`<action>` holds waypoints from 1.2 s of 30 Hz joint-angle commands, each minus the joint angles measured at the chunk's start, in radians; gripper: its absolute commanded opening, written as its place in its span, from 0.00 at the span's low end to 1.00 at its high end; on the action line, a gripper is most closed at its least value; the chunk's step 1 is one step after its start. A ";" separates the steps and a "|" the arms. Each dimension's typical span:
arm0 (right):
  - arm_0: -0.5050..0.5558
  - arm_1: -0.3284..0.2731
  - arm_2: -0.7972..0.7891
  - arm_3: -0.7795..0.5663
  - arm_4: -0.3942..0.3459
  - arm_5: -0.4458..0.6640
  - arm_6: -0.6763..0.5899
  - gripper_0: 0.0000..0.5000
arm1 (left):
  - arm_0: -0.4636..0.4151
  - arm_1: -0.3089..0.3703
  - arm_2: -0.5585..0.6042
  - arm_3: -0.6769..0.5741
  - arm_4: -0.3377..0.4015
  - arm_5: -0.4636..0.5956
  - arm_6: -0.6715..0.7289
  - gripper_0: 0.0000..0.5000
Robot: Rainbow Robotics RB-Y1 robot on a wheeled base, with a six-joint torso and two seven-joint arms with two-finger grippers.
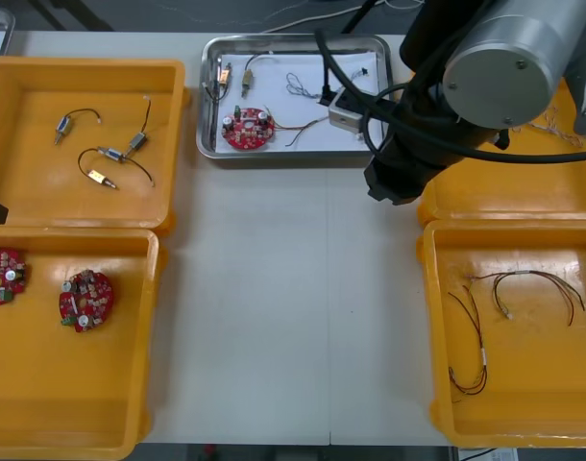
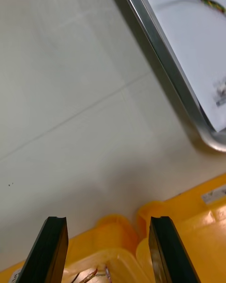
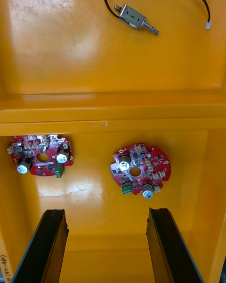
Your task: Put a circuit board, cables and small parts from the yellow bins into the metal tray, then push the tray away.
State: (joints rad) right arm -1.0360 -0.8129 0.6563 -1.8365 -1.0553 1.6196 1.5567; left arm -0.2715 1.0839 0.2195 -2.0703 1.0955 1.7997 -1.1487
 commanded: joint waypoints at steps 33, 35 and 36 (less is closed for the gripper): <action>0.645 -0.293 -0.692 -0.227 -0.023 0.158 -0.500 1.00 | 0.011 0.045 0.035 -0.024 0.007 0.009 0.049 1.00; 0.679 -0.292 -0.728 -0.230 -0.017 0.164 -0.501 1.00 | 0.011 0.045 0.035 -0.024 0.007 0.009 0.049 1.00; 0.685 -0.292 -0.738 -0.230 -0.015 0.166 -0.503 1.00 | 0.011 0.045 0.035 -0.024 0.007 0.009 0.049 1.00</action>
State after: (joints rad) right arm -0.3965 -1.0615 -0.0106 -2.0359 -1.0840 1.7730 1.1075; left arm -0.2714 1.0840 0.2195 -2.0707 1.0958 1.8007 -1.1487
